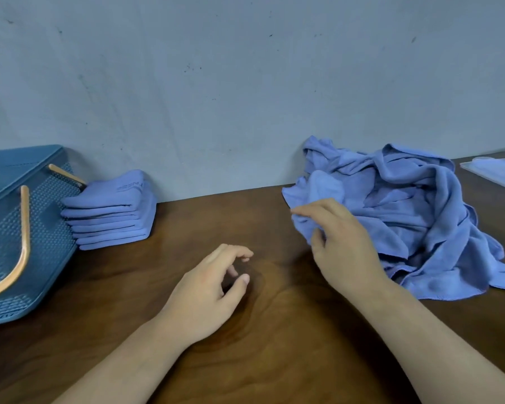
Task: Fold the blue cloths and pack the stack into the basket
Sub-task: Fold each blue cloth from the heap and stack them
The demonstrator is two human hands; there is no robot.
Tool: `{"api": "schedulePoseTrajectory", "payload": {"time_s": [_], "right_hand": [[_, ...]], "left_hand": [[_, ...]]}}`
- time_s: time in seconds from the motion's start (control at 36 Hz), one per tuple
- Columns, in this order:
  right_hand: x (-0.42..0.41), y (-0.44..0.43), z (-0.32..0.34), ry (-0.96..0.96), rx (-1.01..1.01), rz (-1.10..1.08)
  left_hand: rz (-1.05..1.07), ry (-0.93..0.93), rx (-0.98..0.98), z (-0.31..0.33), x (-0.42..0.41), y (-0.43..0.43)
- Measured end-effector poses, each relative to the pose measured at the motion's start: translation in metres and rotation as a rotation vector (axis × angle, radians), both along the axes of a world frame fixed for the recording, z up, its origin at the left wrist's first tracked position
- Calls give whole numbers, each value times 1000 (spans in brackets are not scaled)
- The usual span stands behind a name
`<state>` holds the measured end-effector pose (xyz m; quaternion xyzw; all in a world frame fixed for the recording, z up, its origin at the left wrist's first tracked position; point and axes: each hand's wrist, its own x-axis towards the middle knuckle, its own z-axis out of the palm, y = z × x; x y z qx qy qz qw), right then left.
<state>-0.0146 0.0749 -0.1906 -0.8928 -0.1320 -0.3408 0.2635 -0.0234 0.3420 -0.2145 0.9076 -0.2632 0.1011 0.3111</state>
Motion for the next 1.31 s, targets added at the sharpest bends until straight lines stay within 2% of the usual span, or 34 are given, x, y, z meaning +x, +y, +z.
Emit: {"api": "schedulePoseTrajectory", "payload": {"time_s": [0.17,0.25,0.33,0.42,0.47,0.58,0.69,0.75,0.86,0.94,1.03,1.08,1.19,1.25,1.31], "right_hand": [[-24,42,9,148,232,333],[-30,52,9,296,318,435],[-33,53,8,473,521,552],[-30,47,6,522,632,483],[-26,41,4,459,574,366],[-14,21,2,278,187,81],[-14,-5,2,485,-411,-240],[-15,-11,-2,579,-516,-281],[-4,-15,-11,483,-401,-198],[-1,-2,-18,436,-305,-59],[-4,16,-18,334,-199,37],[-6,28,-16,284,-113,76],[-12,44,-10,402,234,243],[-15,42,-7,414,215,236],[-16,33,-3,391,75,155]], "left_hand": [[-159,21,-183,2,-3,-5],[-178,16,-158,4,-5,-9],[-196,12,-121,5,-5,-11],[-206,-8,-45,1,0,-10],[-213,-2,35,-2,1,-9],[-205,-35,251,-3,1,-11],[-91,-6,323,-3,1,-12],[-23,-15,329,-6,3,-11],[107,-43,320,-12,6,-11],[173,-56,207,-13,10,-8],[117,-81,85,-8,12,-4],[20,-96,86,-6,10,-4],[-13,-54,158,-11,11,-5],[12,-103,143,-13,14,-3],[39,-126,193,-13,17,-1]]}}
